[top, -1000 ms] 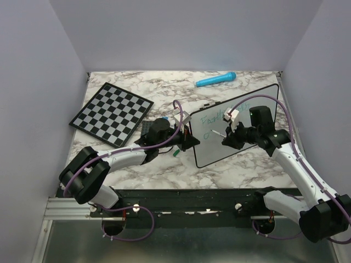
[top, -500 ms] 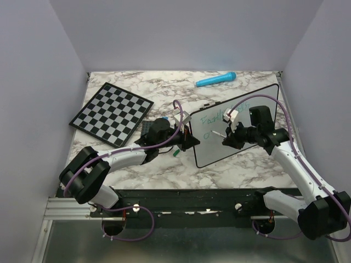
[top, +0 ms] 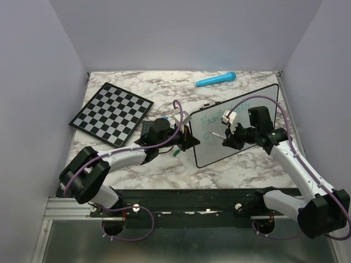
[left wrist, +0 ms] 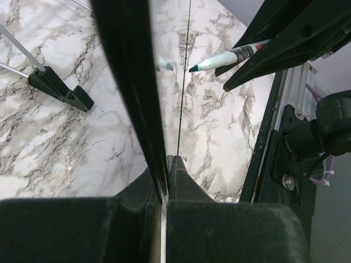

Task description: Write a sentence on the whiteboard

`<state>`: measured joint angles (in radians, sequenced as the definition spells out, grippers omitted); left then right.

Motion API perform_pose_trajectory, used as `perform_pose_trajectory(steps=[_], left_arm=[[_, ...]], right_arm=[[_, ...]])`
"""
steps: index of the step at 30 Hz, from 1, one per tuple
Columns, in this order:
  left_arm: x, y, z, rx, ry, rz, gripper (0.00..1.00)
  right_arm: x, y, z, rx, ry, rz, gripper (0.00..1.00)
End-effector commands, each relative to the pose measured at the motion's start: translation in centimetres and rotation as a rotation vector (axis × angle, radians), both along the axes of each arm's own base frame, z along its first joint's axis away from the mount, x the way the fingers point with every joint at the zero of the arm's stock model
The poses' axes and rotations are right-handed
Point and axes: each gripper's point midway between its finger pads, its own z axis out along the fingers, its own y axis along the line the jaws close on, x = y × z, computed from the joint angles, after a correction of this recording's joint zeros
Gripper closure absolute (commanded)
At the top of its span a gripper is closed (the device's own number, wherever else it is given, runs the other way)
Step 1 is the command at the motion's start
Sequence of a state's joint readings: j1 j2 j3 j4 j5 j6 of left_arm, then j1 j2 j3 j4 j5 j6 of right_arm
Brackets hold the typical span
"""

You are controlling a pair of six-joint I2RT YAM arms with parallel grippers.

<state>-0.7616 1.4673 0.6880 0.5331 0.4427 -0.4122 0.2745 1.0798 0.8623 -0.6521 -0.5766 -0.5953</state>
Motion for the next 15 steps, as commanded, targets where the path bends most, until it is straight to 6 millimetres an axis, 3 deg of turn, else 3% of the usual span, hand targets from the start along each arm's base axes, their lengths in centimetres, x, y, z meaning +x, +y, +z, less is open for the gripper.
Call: perform_pose_trajectory(steps=[1, 15], left_arm=[[-0.53, 0.47, -2.98, 0.097, 0.030, -0.008, 1.00], [-0.57, 0.49, -2.71, 0.091, 0.023, -0.010, 1.00]], right_arm=[[-0.07, -0.23, -0.72, -0.014, 0.020, 0.004, 1.00], [0.55, -0.36, -1.30, -0.025, 0.048, -0.028, 1.00]])
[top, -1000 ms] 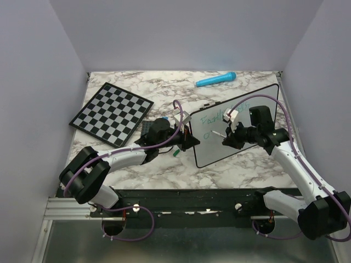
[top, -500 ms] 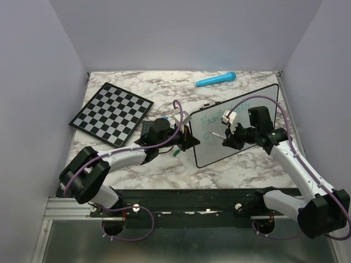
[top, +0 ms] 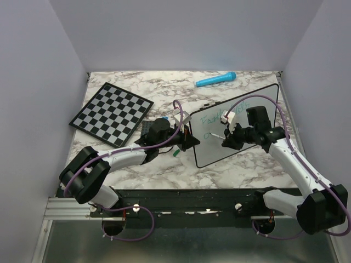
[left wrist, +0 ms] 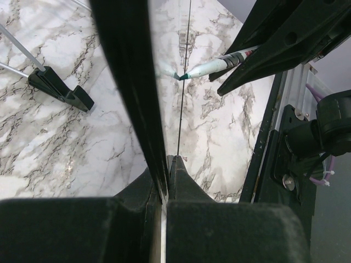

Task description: Write a sentence on the whiteboard

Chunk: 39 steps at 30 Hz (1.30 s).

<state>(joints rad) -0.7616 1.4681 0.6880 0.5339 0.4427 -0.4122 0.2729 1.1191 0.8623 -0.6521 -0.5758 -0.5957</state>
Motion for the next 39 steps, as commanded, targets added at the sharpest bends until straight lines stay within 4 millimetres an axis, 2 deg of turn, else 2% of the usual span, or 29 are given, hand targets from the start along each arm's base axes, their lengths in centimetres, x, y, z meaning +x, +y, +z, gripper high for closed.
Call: perform_pose_trajectory(steps=[1, 9, 17, 21, 26, 30, 34, 39], left_arm=[[-0.6, 0.5, -2.8, 0.095, 0.027, -0.010, 1.00], [-0.6, 0.5, -2.9, 0.099, 0.026, -0.011, 1.00], [-0.5, 0.5, -2.7, 0.099, 0.021, -0.014, 1.00], [-0.5, 0.4, -2.6, 0.100, 0.018, -0.016, 1.00], [-0.5, 0.4, -2.7, 0.102, 0.018, -0.015, 1.00], [-0.5, 0.4, -2.7, 0.102, 0.017, -0.017, 1.00], [-0.4, 0.4, -2.7, 0.102, 0.017, -0.017, 1.00], [-0.5, 0.3, -2.7, 0.101, 0.019, -0.020, 1.00]], right_arm=[[0.6, -0.3, -0.3, -0.014, 0.007, -0.032, 1.00], [1.7, -1.0, 0.9, -0.005, -0.033, -0.112, 0.99], [1.8, -2.1, 0.4, -0.021, -0.026, -0.141, 1.00], [1.1, -2.3, -0.7, -0.046, 0.005, -0.109, 1.00], [-0.1, -2.3, -1.8, -0.061, 0.051, -0.057, 0.99], [-0.4, -2.0, -2.0, -0.053, 0.067, -0.036, 0.99], [-0.5, -1.6, -2.0, -0.042, 0.085, -0.019, 1.00], [0.0, -1.1, -1.2, -0.017, 0.074, -0.010, 0.99]])
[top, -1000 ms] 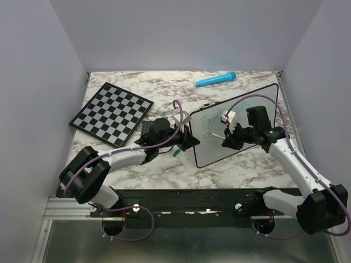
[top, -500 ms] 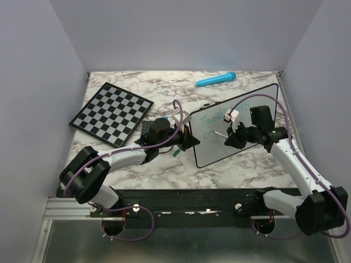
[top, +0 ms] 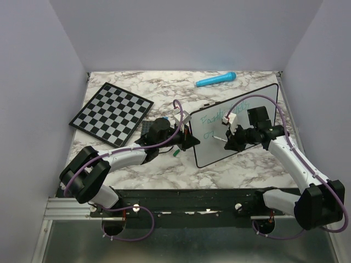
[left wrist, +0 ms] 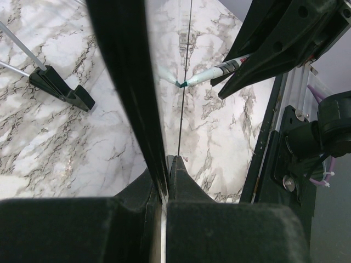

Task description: Write a sentence on the whiteboard

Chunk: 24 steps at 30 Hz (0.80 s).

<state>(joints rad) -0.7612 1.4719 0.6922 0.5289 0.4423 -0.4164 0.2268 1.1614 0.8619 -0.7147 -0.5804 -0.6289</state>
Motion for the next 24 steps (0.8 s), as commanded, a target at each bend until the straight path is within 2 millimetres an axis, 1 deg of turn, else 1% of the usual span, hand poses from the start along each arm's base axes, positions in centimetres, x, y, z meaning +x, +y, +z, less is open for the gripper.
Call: perform_pose_trajectory(steps=[1, 11, 13, 20, 24], left_arm=[[-0.5, 0.4, -2.8, 0.101, 0.014, -0.022, 1.00], [-0.6, 0.3, -2.8, 0.097, 0.017, -0.027, 1.00], [-0.6, 0.3, -2.8, 0.099, 0.018, -0.027, 1.00], [-0.6, 0.3, -2.8, 0.099, 0.018, -0.025, 1.00], [-0.6, 0.4, -3.0, 0.103, 0.019, -0.024, 1.00]], right_arm=[[0.5, 0.5, 0.5, 0.020, -0.003, 0.011, 0.99], [1.6, 1.5, 2.6, 0.073, -0.031, 0.020, 1.00], [1.7, 1.7, 2.6, 0.078, -0.028, 0.021, 0.99], [2.2, 1.1, 2.8, 0.057, -0.049, -0.017, 0.99], [2.1, 0.9, 3.6, 0.077, -0.065, -0.032, 0.99]])
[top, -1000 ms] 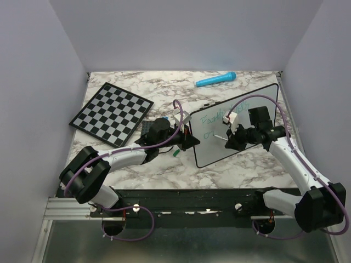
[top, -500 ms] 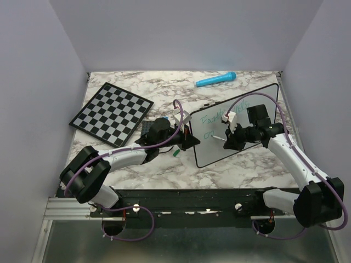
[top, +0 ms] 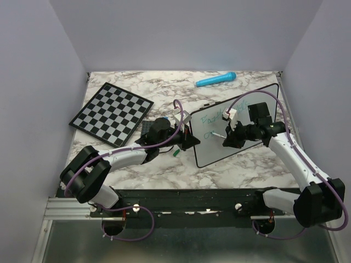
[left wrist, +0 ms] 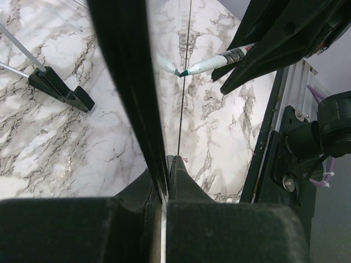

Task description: Write a sentence on the whiteboard

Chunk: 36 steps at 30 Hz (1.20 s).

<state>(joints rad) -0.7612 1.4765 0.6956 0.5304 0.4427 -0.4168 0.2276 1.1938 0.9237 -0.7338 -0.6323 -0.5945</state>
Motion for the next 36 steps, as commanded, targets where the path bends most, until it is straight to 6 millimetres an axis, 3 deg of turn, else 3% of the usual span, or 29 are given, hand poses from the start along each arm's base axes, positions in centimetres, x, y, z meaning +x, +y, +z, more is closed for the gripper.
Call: perform_pose_trajectory(steps=[1, 8, 15, 25, 36], left_arm=[[-0.6, 0.4, -3.0, 0.102, 0.018, -0.024, 1.00], [-0.8, 0.6, -3.2, 0.107, 0.020, -0.026, 1.00], [-0.9, 0.6, -3.4, 0.113, 0.022, -0.031, 1.00], [-0.8, 0.5, -3.3, 0.117, 0.018, -0.036, 1.00], [-0.7, 0.3, -3.2, 0.114, 0.019, -0.040, 1.00]], right_arm=[[1.5, -0.1, 2.1, 0.024, -0.088, -0.035, 0.99], [-0.2, -0.4, 2.0, 0.031, -0.092, 0.004, 1.00], [0.4, -2.5, 1.1, -0.004, -0.092, -0.027, 1.00], [0.0, -1.8, 0.6, 0.025, -0.059, 0.032, 1.00], [1.2, -1.8, 0.2, 0.022, -0.046, -0.001, 0.99]])
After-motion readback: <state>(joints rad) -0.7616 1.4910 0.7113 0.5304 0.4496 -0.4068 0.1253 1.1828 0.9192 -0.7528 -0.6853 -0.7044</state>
